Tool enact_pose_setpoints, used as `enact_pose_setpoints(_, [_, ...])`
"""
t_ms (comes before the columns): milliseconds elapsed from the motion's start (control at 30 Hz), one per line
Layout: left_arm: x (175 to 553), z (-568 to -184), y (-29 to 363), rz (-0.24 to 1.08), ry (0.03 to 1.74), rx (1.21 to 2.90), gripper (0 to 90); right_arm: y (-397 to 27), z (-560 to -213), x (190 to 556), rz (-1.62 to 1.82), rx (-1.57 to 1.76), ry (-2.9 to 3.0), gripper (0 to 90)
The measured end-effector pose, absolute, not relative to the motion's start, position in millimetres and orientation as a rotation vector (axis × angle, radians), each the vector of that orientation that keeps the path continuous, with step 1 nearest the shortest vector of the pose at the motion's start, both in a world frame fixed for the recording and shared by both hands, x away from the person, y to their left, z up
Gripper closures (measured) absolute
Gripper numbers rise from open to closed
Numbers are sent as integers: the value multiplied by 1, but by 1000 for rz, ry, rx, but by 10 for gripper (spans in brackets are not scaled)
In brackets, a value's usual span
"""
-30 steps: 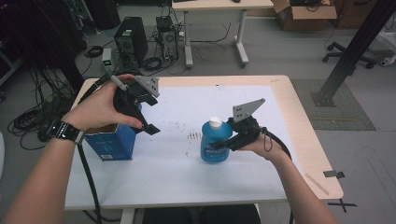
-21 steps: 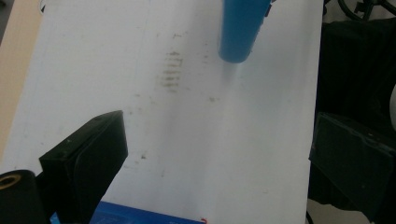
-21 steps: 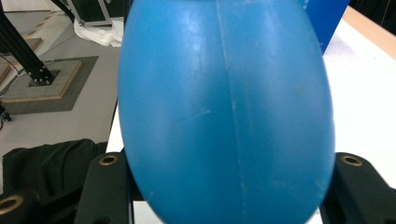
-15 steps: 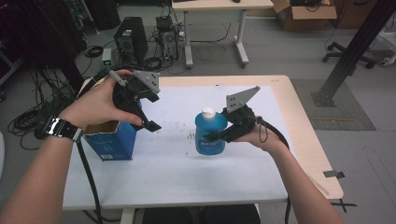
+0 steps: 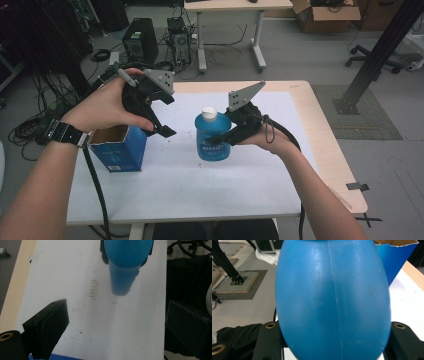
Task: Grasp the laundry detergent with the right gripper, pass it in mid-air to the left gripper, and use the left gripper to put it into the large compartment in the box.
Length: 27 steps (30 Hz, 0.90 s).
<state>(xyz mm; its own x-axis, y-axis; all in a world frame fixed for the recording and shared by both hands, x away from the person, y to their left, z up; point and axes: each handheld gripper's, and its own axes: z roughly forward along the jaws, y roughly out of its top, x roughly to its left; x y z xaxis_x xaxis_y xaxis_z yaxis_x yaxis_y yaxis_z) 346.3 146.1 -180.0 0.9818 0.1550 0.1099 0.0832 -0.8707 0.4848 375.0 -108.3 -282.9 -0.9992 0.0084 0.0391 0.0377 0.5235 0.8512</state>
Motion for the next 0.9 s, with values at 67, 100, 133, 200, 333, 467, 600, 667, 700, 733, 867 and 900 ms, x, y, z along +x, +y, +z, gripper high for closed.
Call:
enact_pose_setpoints(67, [346,-178,143,201,162,2632,47,-102,-281,374,-1508,-30,-2718,417])
enact_pose_setpoints(100, [346,-178,143,201,162,2632,46,-102,-281,374,-1508,-30,-2718,417])
enact_pose_setpoints(133, [346,-177,142,202,160,2633,46,-100,-281,374,-1503,-24,-2720,417])
enact_pose_setpoints(200, [345,-176,140,204,154,2630,44,-96,-280,373,-1492,-18,-2723,417])
enact_pose_setpoints(333, [344,-175,136,208,142,2631,44,-88,-278,372,-1483,-2,-2720,418])
enact_pose_setpoints(467, [343,-173,132,208,125,2635,45,-80,-276,372,-1474,9,-2720,418])
enact_pose_setpoints(600, [342,-172,128,203,117,2637,43,-70,-275,371,-1461,23,-2717,418])
enact_pose_setpoints(667, [342,-173,124,193,105,2651,44,-67,-275,371,-1457,30,-2721,418])
enact_pose_setpoints(700, [342,-173,123,191,103,2654,45,-66,-275,370,-1452,30,-2720,418])
enact_pose_setpoints(733, [342,-174,122,191,102,2658,45,-65,-275,370,-1452,34,-2721,418])
enact_pose_setpoints(867, [342,-177,117,192,91,2674,46,-61,-275,369,-1447,45,-2721,419])
enact_pose_setpoints(900, [342,-177,117,192,91,2674,47,-61,-275,369,-1447,45,-2721,419])
